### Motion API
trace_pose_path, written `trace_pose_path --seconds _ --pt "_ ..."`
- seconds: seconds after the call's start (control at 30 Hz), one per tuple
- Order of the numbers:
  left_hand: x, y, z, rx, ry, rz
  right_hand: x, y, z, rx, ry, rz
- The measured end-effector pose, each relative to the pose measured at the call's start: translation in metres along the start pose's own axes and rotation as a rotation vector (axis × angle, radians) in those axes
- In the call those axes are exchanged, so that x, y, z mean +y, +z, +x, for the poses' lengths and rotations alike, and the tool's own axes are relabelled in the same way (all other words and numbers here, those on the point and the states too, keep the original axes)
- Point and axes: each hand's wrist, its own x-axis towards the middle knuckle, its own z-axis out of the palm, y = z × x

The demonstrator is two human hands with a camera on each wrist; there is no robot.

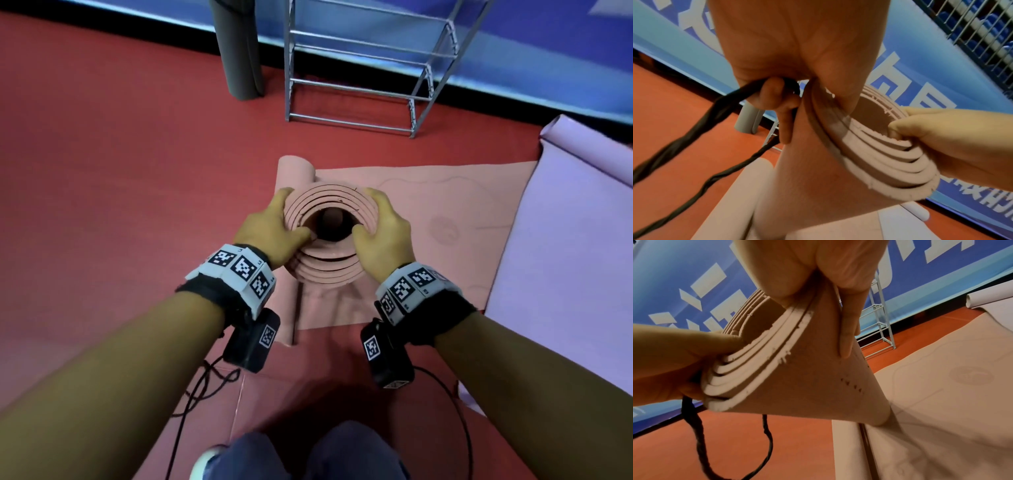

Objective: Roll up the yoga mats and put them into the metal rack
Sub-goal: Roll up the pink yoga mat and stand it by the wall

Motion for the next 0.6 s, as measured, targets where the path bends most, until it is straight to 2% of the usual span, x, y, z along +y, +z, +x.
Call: trace_pose_path --seconds 0.33,0.5,0.6 --pt "0.107 -0.055 -0.072 -0.143 -0.031 0.054 -0.068 -0.108 -0.034 -0.128 0.137 -0.069" --pt "0.114 -0.047 -0.094 -0.265 -0.076 0.107 -0.066 -0.124 -0.064 -0.181 0.247 -0.107" --pt "0.105 -0.033 -0.109 -0.329 -0.072 0.172 -0.054 -0.123 -0.081 -0.261 0.338 -0.164"
